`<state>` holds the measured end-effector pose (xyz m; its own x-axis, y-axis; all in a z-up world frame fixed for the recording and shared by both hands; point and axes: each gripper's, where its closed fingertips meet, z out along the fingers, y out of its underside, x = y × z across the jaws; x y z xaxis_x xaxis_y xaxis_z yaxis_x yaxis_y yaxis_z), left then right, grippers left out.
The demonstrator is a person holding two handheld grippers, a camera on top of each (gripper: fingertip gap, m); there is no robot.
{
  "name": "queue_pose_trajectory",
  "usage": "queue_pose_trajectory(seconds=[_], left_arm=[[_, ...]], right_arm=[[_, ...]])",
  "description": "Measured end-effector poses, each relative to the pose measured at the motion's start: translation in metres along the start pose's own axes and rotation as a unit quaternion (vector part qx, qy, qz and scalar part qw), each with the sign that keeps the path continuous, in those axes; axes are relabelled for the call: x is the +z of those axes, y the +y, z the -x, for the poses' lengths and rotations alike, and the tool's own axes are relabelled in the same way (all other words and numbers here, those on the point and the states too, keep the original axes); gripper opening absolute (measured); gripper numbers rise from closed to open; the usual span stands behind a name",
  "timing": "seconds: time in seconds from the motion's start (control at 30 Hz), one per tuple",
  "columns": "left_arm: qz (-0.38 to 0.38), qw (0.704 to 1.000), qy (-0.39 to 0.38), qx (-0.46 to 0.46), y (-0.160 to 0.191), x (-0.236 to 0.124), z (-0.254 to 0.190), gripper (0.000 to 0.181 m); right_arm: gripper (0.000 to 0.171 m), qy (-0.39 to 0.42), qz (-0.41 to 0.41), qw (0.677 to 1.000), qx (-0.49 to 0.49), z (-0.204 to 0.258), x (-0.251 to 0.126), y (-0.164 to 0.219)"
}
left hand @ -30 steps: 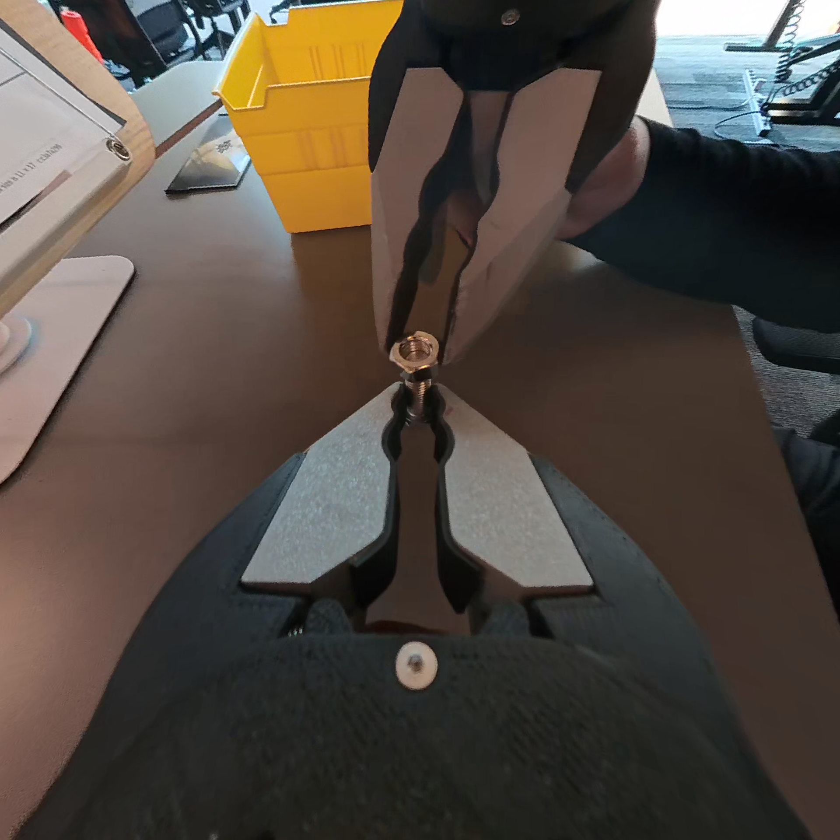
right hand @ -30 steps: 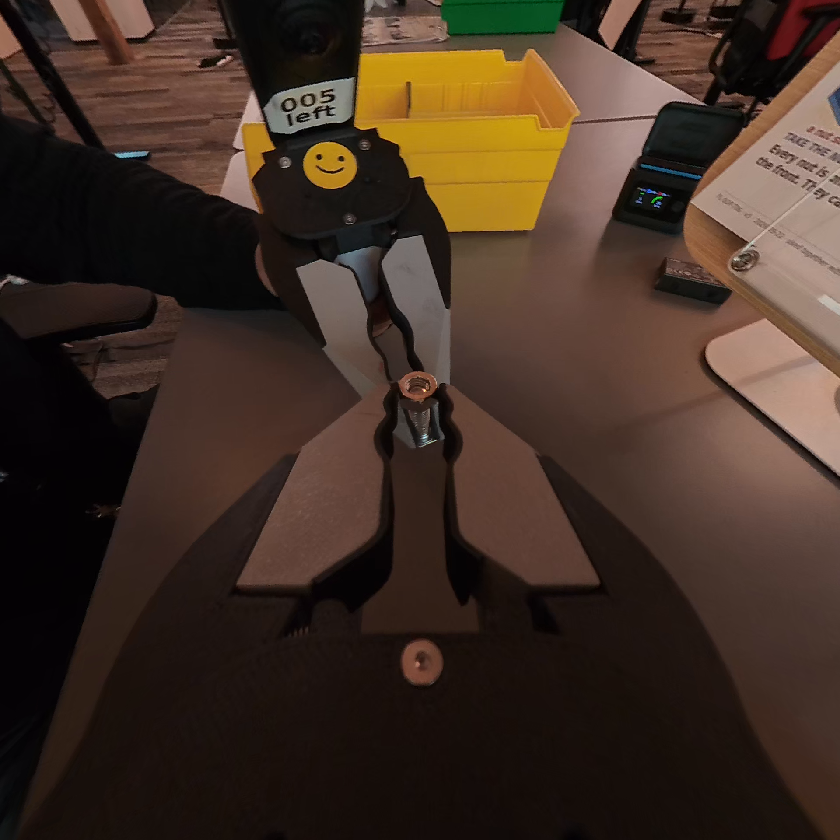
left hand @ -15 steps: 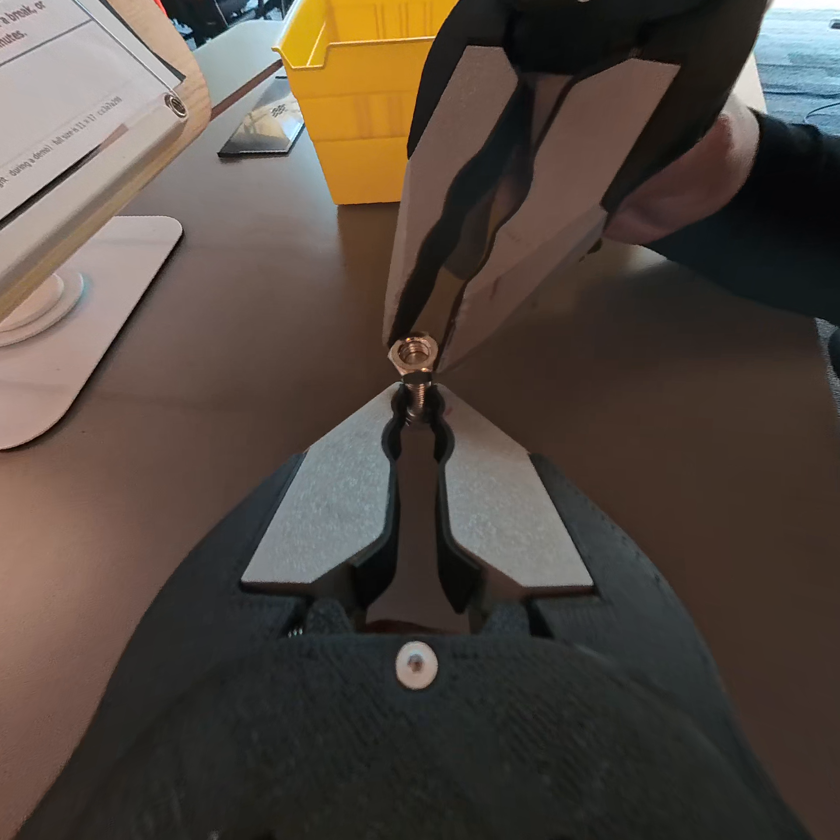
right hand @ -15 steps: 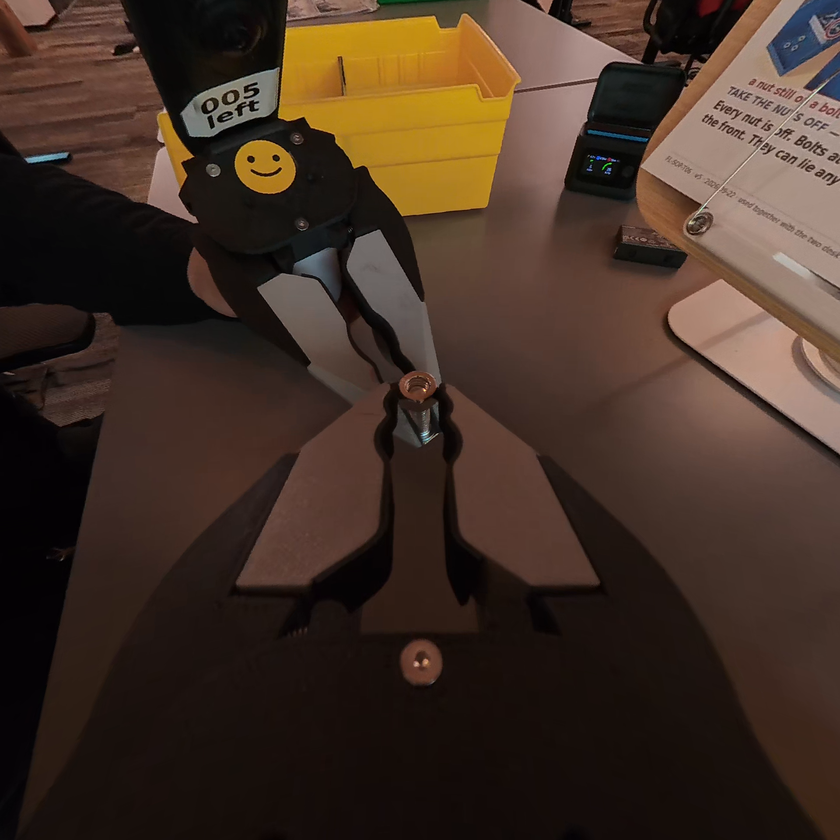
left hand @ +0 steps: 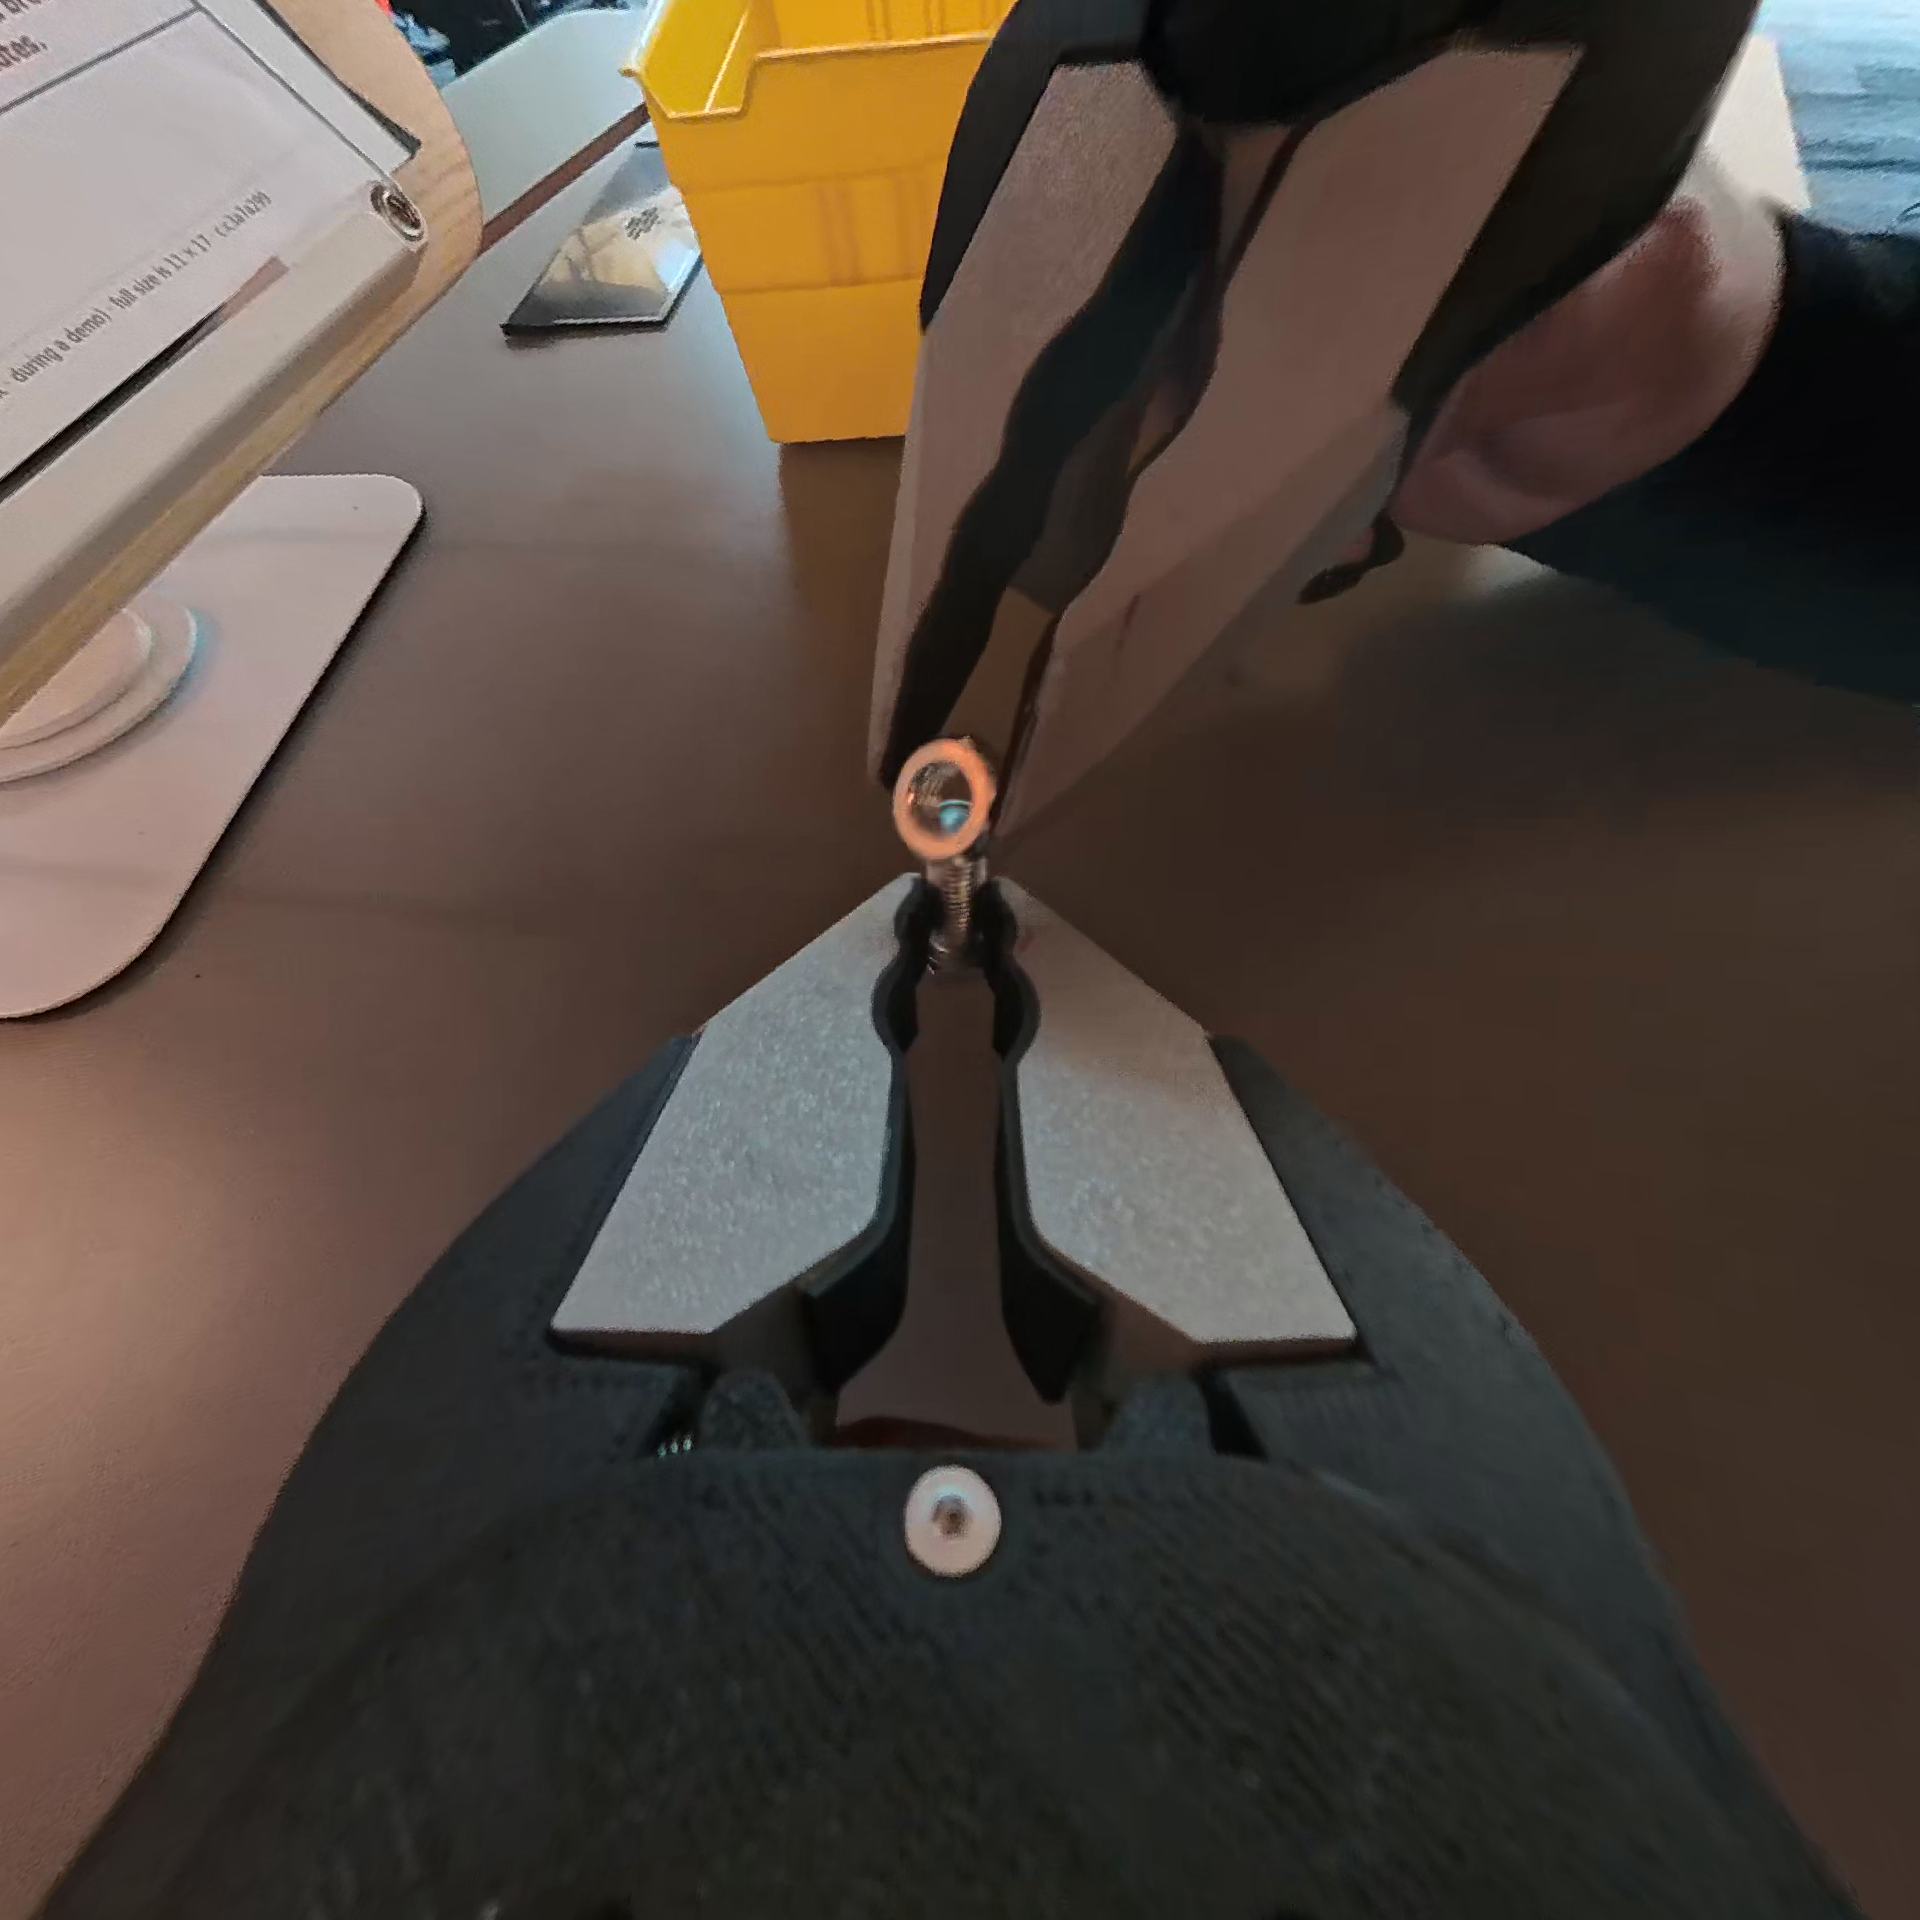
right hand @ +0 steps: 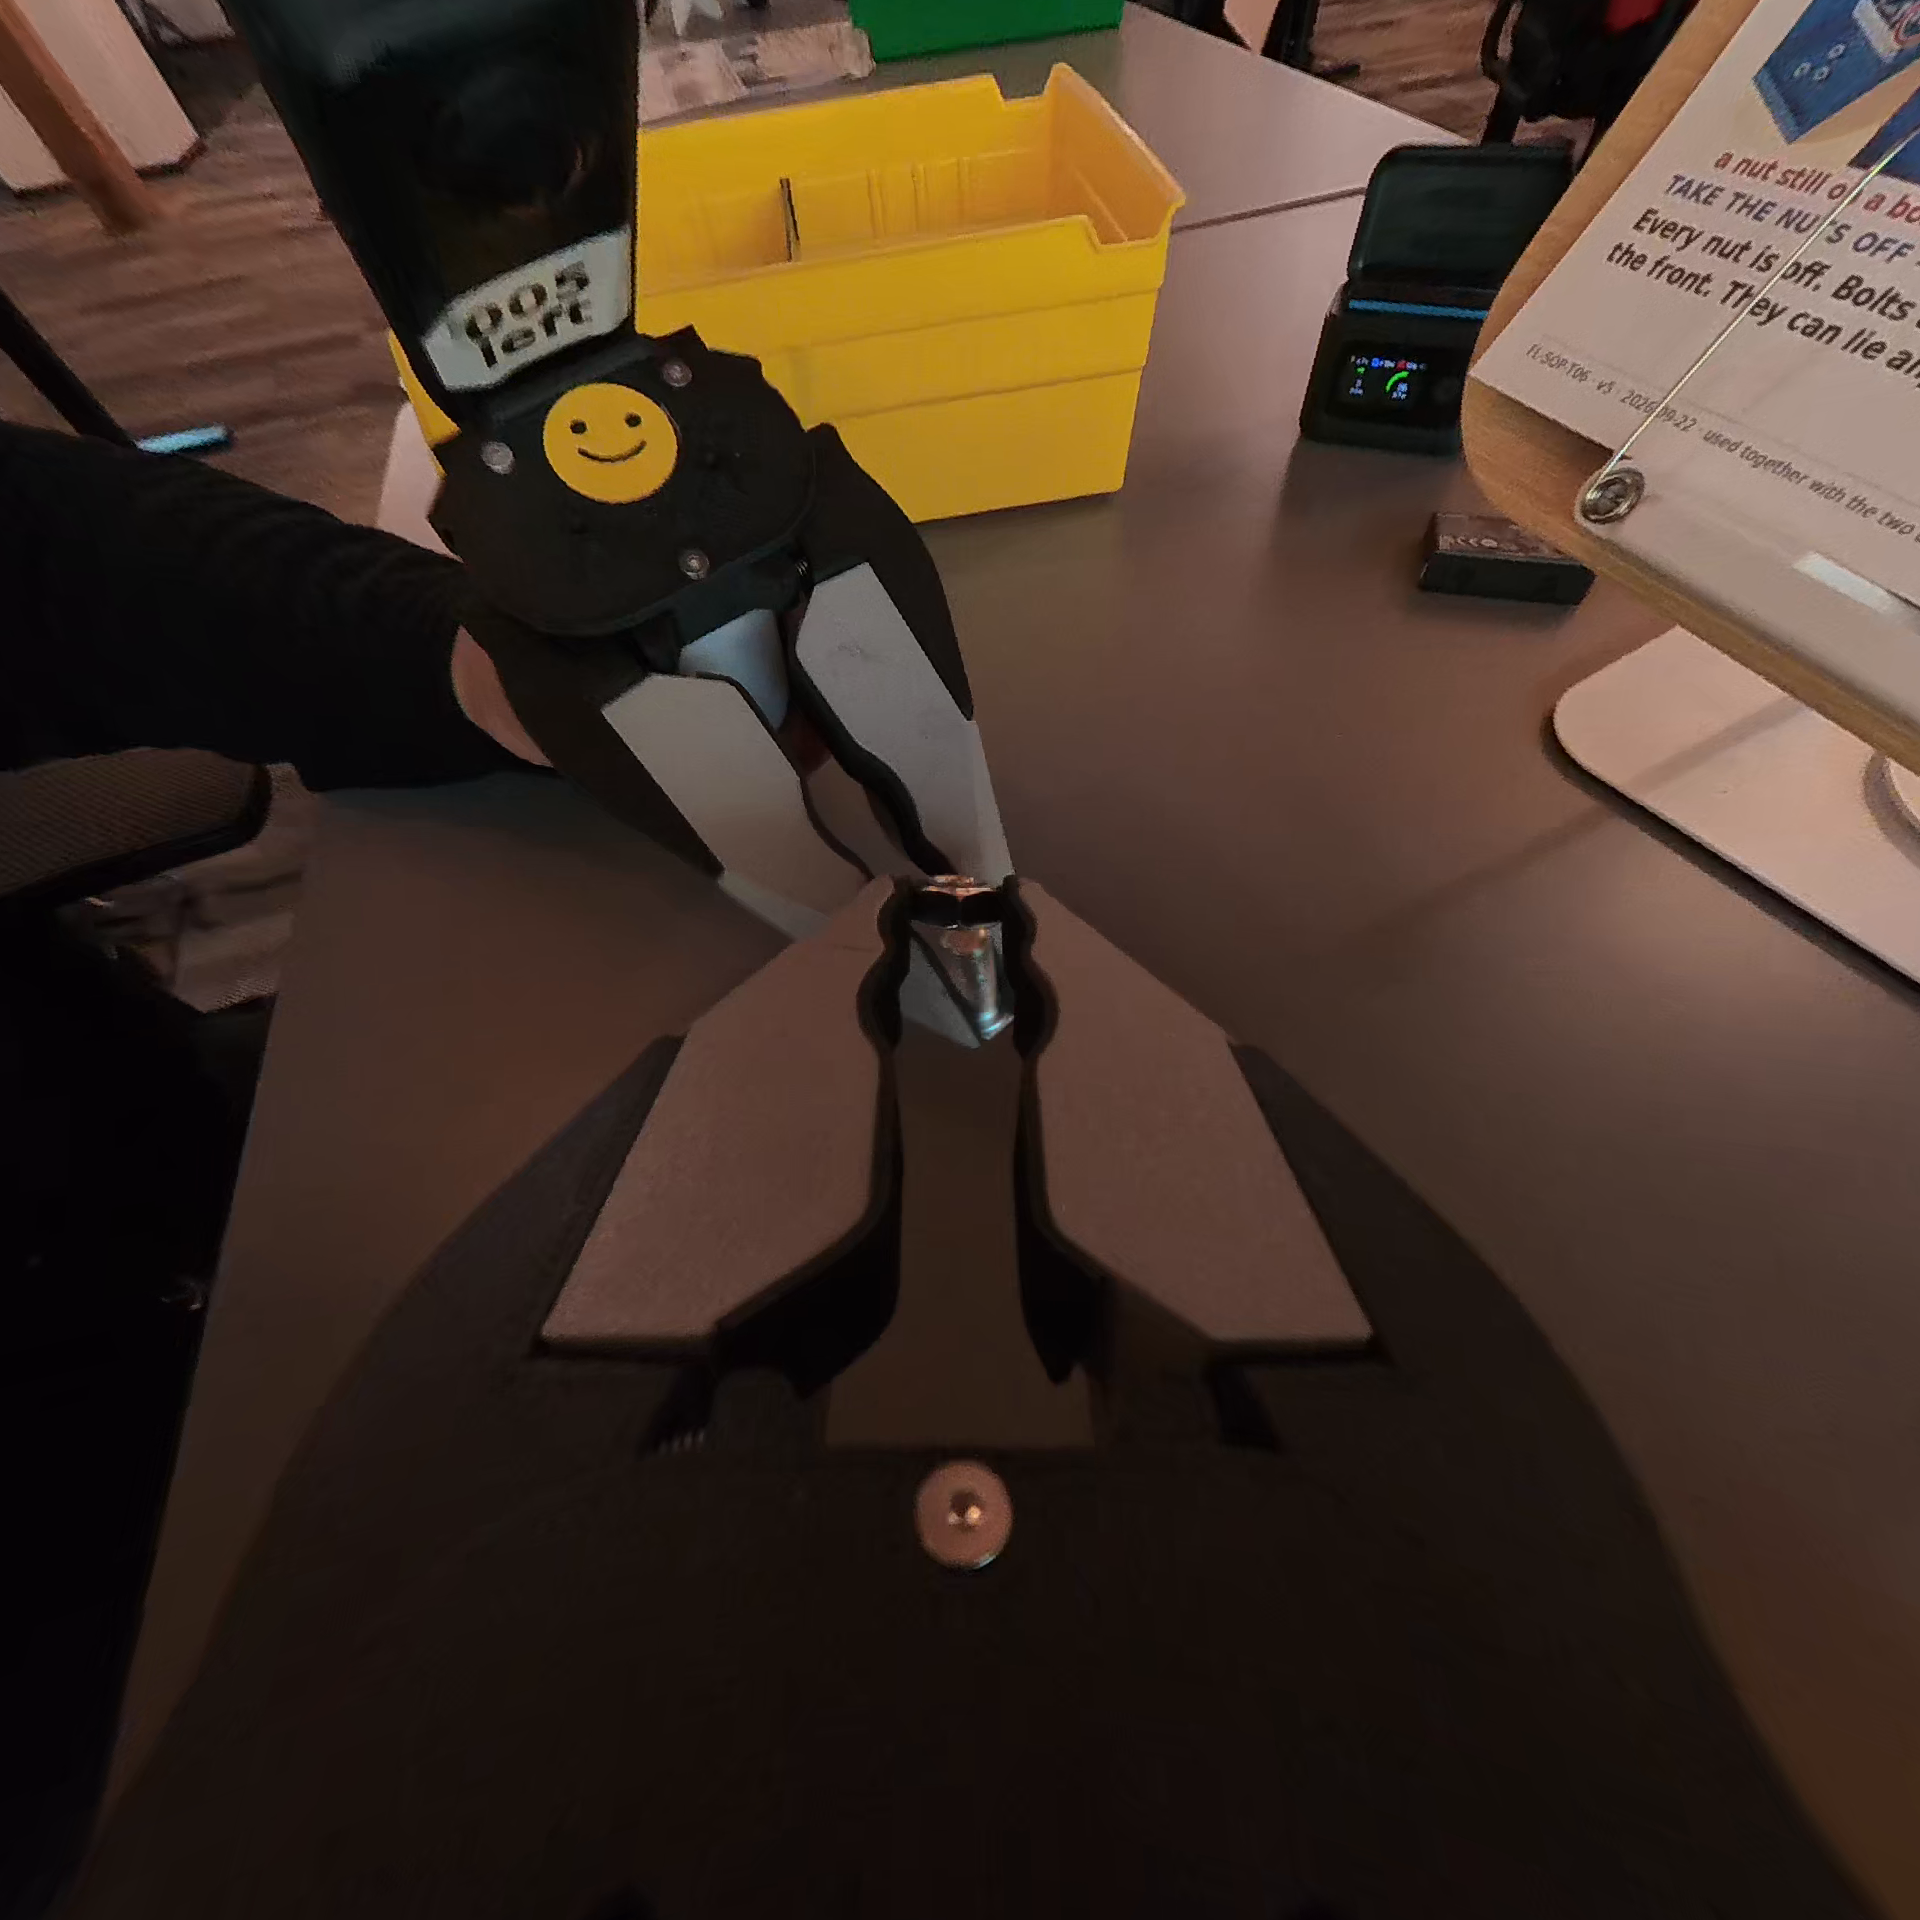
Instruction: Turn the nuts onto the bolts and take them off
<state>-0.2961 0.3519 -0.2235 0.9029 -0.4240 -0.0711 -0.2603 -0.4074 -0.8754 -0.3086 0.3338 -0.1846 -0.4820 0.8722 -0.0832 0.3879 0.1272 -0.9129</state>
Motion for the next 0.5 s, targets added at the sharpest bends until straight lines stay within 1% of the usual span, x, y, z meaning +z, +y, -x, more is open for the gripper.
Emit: queue_pose_trajectory(seconds=[0.1, 0.17, 0.3, 0.43, 0.5], left_arm=[[0.023, 1.0, -0.009, -0.001, 0.01, 0.001, 0.009, 0.008], [0.027, 0.999, -0.007, -0.016, 0.014, 0.0, 0.016, 0.008], [0.021, 0.999, -0.018, -0.036, 0.016, -0.003, 0.029, 0.008], [0.019, 0.999, -0.023, -0.035, 0.016, -0.004, 0.032, 0.008], [0.019, 0.999, -0.024, -0.035, 0.016, -0.004, 0.033, 0.008]], right_arm=[[0.014, 0.005, -0.027, 0.999, 0.02, -0.007, -0.01, -0.007], [0.014, 0.025, -0.021, 0.999, 0.028, -0.019, -0.016, -0.003], [0.014, 0.035, 0.086, 0.993, 0.069, -0.032, -0.008, 0.04], [0.014, 0.006, 0.136, 0.988, 0.078, -0.027, 0.003, 0.064], [0.014, 0.008, 0.169, 0.983, 0.064, -0.029, 0.005, 0.078]])
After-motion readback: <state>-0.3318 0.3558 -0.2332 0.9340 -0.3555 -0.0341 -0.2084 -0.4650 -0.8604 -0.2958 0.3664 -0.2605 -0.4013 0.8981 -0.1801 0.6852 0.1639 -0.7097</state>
